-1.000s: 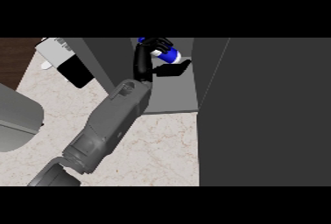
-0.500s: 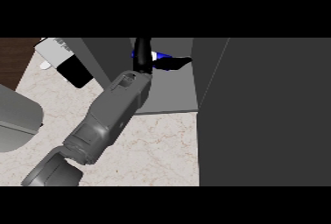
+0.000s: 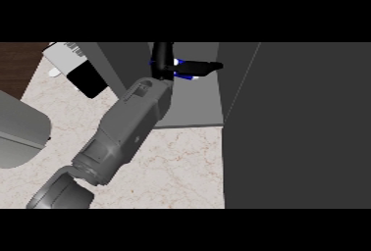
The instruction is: Pick up the bottled water, place it into the cabinet and close the cabinet
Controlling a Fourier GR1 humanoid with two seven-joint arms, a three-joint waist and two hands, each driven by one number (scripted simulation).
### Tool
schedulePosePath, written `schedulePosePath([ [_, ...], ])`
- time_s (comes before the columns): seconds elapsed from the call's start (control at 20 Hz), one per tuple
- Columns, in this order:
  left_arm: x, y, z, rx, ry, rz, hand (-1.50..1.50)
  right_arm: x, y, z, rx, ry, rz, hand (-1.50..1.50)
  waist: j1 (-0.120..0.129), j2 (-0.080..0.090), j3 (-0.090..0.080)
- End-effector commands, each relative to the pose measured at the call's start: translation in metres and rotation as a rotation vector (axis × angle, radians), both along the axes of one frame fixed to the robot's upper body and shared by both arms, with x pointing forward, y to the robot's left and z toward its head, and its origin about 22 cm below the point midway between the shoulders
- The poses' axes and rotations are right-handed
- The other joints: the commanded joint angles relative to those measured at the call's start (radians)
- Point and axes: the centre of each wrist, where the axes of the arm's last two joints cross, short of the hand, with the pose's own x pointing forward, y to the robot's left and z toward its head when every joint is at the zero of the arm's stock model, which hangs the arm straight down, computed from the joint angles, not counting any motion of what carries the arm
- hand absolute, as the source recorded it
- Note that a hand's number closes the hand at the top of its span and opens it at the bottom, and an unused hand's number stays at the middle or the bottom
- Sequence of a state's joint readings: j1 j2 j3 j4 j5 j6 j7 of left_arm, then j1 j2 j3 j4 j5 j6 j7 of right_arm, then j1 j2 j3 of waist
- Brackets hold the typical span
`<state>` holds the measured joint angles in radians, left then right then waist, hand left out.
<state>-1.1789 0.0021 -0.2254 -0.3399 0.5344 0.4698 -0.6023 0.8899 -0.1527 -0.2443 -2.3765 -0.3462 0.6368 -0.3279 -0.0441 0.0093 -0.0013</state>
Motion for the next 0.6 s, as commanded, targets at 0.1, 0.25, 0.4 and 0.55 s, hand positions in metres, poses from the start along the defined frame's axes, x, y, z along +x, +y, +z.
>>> schedulePosePath([
  [0.1,-0.013,-0.013,0.005,-0.082,0.001,-0.134,-1.50,-0.003,0.010,0.027,0.002,-0.041,0.015,-1.50,0.023,-0.016,0.000],
  [0.25,-0.022,-0.011,-0.005,-0.105,0.005,-0.156,-1.50,-0.002,0.017,0.029,0.014,-0.038,0.022,-1.50,0.026,-0.013,0.000],
  [0.4,-0.031,-0.016,-0.003,-0.100,0.017,-0.185,-1.50,-0.006,0.022,0.038,-0.001,-0.015,0.019,-1.50,0.046,-0.017,0.000],
  [0.55,-0.052,-0.011,-0.026,-0.146,0.037,-0.223,-1.50,0.008,0.019,0.024,0.016,-0.022,0.001,-1.50,0.051,-0.013,0.000],
])
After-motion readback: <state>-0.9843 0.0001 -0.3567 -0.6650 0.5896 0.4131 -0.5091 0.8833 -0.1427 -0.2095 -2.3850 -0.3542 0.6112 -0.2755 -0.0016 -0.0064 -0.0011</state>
